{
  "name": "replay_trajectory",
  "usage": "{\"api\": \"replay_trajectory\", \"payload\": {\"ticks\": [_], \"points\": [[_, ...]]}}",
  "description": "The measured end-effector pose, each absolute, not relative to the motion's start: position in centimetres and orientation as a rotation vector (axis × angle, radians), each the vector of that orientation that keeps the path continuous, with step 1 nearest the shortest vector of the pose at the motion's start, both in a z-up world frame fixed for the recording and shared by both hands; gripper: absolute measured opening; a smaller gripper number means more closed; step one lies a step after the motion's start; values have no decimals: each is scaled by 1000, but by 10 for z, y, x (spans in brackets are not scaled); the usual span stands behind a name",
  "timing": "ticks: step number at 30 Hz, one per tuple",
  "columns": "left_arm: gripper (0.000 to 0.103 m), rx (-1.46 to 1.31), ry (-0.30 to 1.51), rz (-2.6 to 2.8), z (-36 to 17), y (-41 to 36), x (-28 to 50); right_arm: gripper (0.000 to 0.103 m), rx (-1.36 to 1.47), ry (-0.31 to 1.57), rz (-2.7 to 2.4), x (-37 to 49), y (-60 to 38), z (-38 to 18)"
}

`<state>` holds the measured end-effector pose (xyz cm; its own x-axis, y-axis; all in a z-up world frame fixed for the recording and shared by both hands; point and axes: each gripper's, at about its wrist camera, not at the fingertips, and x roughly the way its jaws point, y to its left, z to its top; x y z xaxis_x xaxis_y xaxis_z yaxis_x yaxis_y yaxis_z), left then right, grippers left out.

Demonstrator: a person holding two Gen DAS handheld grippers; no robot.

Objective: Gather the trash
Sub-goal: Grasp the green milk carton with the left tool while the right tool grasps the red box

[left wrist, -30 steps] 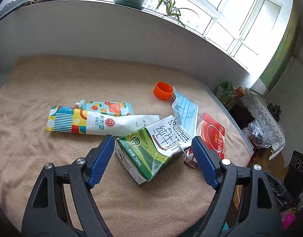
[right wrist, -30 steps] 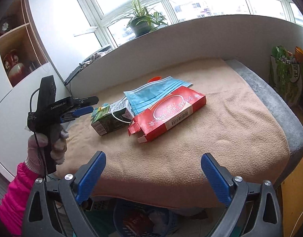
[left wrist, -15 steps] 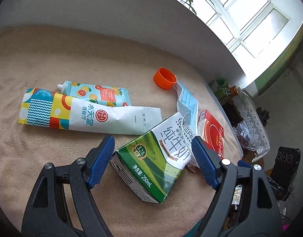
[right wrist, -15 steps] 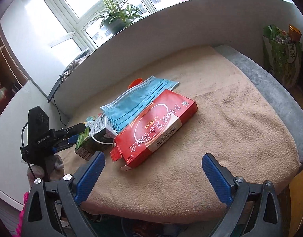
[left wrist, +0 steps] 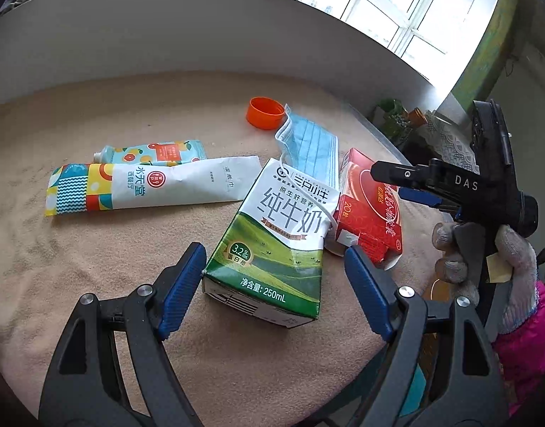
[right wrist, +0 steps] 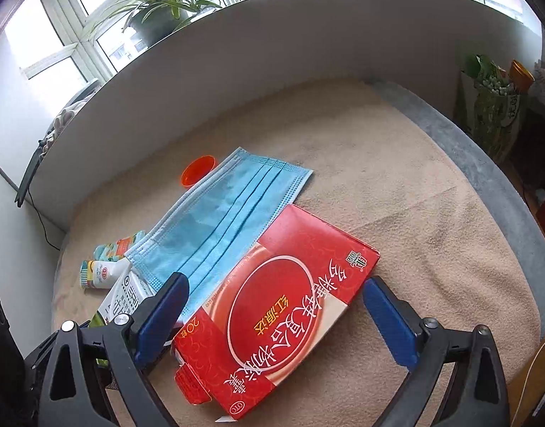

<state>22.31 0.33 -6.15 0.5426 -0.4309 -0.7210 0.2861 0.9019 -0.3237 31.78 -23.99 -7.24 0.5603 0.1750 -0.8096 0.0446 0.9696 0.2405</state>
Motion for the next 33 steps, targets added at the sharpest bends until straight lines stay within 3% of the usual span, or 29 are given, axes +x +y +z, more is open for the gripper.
{"api": "replay_trajectory", "payload": {"ticks": [15,18,20,29,33], "points": [[82,-28,905,-382,-65,-23,230,103,51,1062,56,352,-235,-94],[68,-20,916,-380,-68,-20,228,102,-7,1035,58,349,-245,-91],[68,-29,922,-379,-69,-14,225,102,-22,1030,57,349,-255,-90],[68,10,919,-320,-64,8,202,102,257,1085,131,331,-318,-90],[85,17,917,-277,-66,9,202,103,322,1095,126,322,-322,-90]]}}
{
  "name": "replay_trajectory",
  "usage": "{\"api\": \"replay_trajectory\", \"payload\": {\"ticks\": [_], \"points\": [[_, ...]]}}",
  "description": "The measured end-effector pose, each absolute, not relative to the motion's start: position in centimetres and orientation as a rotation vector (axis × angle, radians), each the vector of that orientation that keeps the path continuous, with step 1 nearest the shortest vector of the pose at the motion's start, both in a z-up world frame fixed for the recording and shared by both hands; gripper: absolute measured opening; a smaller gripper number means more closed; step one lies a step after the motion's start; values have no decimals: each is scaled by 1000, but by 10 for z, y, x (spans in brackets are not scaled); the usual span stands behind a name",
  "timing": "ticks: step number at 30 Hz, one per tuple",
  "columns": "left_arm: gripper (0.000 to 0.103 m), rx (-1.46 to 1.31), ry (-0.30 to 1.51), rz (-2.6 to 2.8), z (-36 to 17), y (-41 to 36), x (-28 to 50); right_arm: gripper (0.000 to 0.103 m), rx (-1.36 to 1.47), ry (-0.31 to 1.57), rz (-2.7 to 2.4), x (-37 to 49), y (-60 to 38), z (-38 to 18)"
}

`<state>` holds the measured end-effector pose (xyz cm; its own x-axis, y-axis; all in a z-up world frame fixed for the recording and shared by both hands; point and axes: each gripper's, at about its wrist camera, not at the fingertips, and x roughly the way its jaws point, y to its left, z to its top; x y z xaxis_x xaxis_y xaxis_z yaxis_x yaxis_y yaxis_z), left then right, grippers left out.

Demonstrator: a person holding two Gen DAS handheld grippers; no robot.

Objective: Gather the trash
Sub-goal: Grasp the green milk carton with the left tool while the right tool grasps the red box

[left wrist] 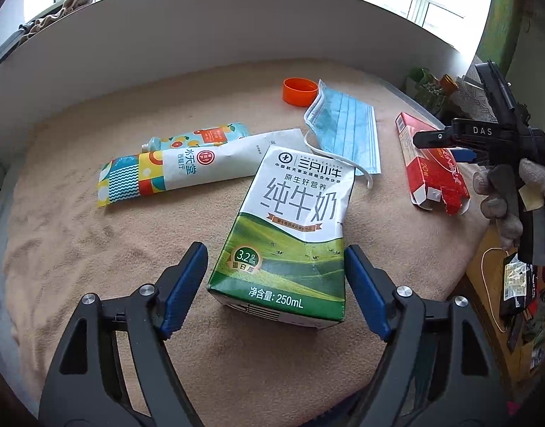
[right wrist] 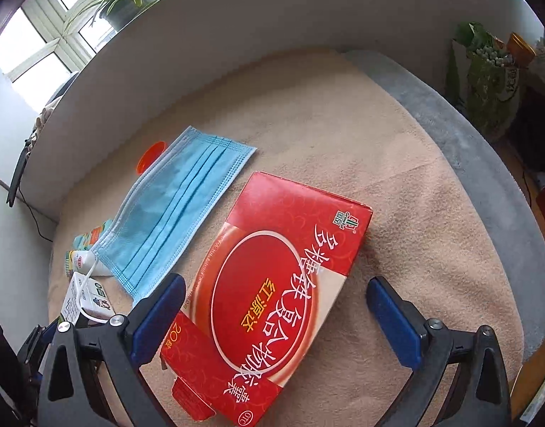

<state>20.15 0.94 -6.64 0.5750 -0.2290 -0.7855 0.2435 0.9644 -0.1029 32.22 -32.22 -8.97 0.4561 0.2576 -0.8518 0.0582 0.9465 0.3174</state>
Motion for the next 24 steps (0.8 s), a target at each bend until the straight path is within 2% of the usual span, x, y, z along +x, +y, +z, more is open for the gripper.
{"api": "replay_trajectory", "payload": {"ticks": [6,9,11,12,21,23,24], "points": [[85,-39,934,-226,-78,5,221,103,181,1109,59,331,-286,-94],[74,-90,951,-258,-85,5,223,103,113,1098,76,332,-277,-94],[71,-78,938,-247,-84,4,219,102,135,1092,99,330,-282,-93],[67,-74,934,-247,-82,5,216,100,150,1081,107,328,-285,-92],[67,-135,873,-201,-68,34,181,74,267,1025,197,297,-316,-83],[67,-155,866,-198,-67,38,175,66,300,1017,228,296,-313,-82],[67,-164,862,-198,-67,39,171,59,310,1009,247,297,-315,-81]]}}
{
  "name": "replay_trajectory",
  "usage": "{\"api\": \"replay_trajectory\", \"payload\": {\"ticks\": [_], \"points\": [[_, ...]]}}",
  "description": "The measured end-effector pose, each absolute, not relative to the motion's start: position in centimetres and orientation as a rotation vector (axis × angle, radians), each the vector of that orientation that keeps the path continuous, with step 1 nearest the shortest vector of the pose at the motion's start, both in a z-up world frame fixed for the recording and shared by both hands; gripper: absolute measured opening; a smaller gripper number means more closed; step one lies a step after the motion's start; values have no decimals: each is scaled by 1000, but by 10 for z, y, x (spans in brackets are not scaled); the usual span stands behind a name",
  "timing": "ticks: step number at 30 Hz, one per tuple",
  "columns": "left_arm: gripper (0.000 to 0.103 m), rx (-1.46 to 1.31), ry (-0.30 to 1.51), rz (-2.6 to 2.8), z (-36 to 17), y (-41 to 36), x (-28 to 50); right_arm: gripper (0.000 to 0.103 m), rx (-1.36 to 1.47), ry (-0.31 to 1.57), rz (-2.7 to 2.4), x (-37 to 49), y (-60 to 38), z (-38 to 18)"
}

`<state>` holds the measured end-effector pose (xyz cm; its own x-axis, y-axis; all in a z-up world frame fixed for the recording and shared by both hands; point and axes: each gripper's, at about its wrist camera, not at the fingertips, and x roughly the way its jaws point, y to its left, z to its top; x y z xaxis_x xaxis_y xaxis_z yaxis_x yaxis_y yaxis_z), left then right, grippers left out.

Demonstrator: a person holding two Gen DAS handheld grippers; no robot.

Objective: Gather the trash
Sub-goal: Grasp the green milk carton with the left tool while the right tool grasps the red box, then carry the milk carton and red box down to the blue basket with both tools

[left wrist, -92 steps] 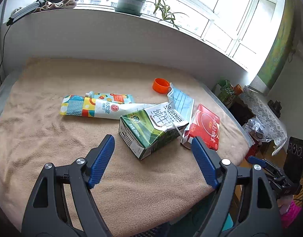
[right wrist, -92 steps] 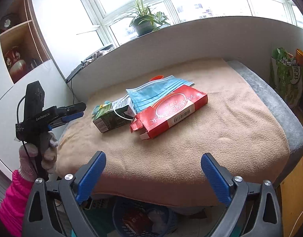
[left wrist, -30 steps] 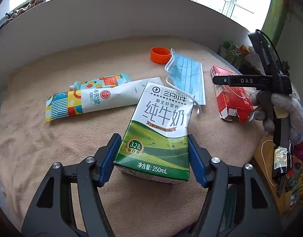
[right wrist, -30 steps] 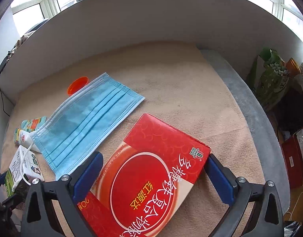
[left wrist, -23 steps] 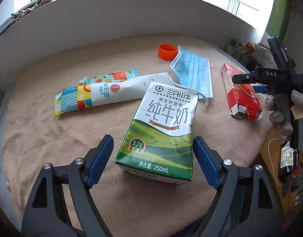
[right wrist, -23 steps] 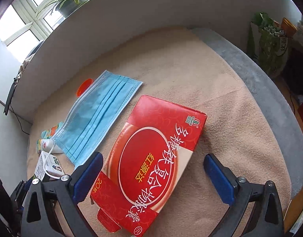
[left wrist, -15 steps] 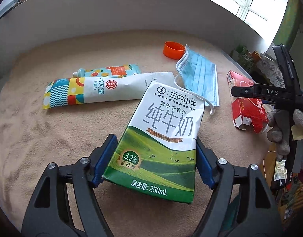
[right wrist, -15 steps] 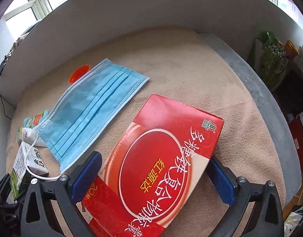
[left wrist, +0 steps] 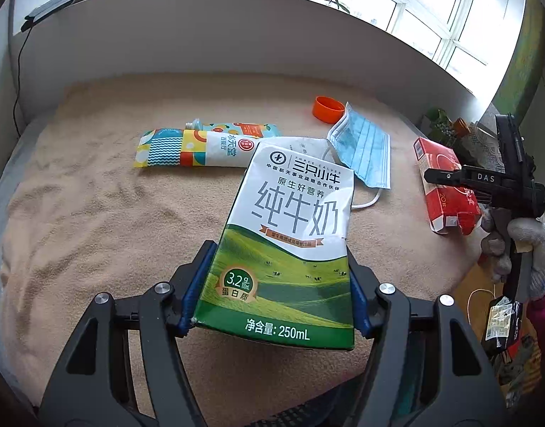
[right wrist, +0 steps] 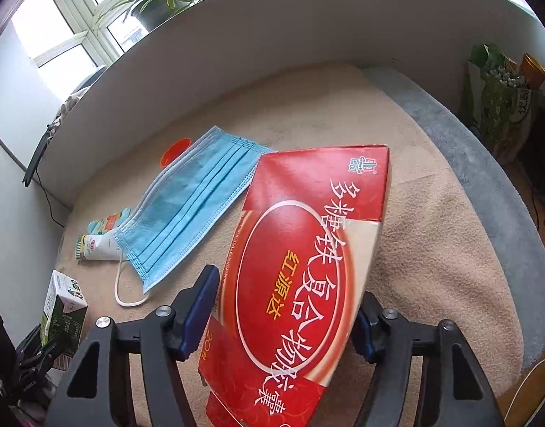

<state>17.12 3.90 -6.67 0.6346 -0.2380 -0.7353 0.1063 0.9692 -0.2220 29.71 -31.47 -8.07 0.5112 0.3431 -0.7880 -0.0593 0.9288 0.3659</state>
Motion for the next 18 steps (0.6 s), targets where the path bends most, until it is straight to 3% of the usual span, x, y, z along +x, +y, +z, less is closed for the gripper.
{"api": "replay_trajectory", "payload": {"ticks": [1,18], "points": [[67,-168,858,-198,-66,40,168,31,305,1007,258,295,-313,-79],[67,-204,789,-247,-51,20,107,24,151,856,459,213,-286,-40]]}}
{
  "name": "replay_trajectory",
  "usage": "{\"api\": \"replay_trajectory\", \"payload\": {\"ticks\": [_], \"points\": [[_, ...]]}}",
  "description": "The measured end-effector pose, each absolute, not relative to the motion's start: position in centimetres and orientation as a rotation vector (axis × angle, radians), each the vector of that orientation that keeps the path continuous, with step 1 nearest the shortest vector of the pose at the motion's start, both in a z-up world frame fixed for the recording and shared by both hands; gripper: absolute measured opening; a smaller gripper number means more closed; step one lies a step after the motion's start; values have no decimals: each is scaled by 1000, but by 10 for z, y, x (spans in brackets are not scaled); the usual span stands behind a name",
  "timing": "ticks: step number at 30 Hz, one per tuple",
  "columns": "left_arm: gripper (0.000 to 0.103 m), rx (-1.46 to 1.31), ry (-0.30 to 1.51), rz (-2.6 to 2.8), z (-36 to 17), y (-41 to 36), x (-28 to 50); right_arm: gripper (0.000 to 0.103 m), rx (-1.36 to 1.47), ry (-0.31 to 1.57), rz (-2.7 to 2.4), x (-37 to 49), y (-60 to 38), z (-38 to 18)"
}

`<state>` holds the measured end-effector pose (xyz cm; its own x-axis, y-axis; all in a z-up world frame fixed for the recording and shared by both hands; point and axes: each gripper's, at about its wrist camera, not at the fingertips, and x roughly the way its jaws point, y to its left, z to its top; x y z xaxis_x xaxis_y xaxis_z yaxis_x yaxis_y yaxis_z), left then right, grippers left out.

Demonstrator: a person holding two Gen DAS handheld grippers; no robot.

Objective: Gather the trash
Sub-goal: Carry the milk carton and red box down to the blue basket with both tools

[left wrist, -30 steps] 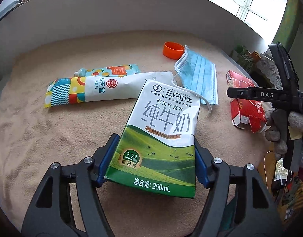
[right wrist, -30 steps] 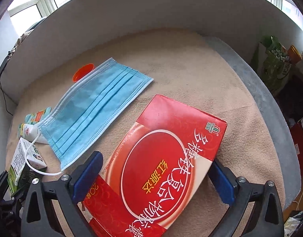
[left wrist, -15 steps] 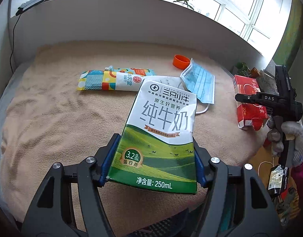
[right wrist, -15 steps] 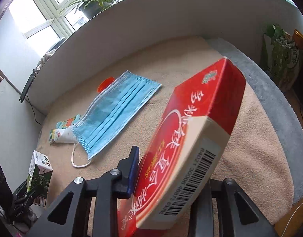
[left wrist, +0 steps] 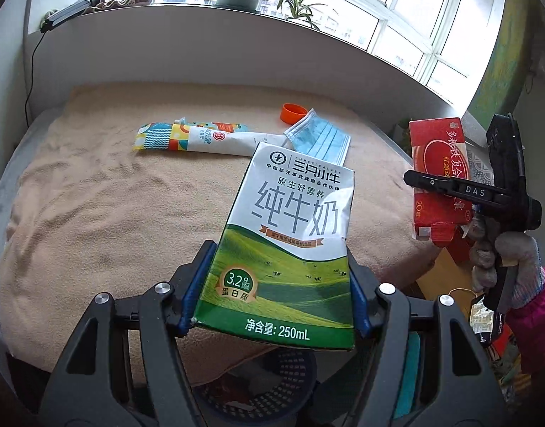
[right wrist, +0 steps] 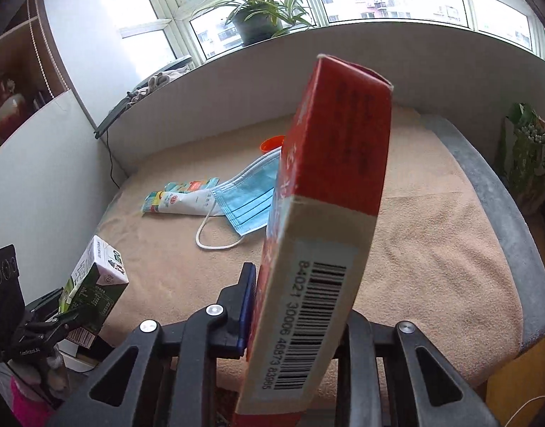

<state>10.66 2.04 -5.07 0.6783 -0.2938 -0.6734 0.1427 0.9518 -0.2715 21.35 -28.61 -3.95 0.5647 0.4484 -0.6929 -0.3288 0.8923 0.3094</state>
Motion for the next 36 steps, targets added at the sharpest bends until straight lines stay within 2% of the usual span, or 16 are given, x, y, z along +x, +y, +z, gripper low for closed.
{"api": "replay_trajectory", "payload": {"ticks": [16,36], "points": [[67,-226,802,-266,-69,2,40,24,10,805,605,132,-257,-36],[67,-343,928,-236,-138,4,-5,24,-55,947,720,66,-236,-107]]}}
